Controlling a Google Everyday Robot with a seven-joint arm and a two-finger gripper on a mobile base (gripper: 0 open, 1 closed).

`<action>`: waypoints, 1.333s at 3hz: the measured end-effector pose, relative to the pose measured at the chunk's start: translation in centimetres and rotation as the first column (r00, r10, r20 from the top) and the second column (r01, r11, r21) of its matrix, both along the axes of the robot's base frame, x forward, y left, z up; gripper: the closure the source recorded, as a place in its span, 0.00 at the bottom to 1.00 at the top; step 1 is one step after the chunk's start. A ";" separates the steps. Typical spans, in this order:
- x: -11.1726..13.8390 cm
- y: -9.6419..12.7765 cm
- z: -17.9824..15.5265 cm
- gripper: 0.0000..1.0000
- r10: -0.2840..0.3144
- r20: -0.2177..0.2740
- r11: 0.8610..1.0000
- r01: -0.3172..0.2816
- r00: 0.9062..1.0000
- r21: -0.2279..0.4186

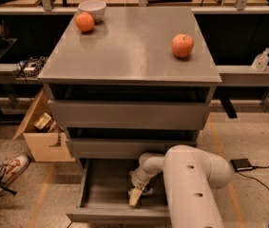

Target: Pick redbull can from bottom drawer and place on counter

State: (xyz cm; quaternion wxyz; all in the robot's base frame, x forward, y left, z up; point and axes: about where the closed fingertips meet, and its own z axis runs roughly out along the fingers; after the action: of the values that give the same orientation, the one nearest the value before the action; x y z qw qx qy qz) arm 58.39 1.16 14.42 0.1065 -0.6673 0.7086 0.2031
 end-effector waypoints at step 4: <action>-0.8 -0.4 -3.2 0.16 -0.061 0.054 0.998 0.063 0.997 -0.032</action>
Offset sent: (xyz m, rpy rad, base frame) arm 0.0029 -0.0114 -0.0231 0.0003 -0.0805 -0.0870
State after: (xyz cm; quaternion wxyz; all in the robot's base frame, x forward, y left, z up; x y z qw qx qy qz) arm 57.58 0.78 11.24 0.1200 -0.6519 0.7292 0.1700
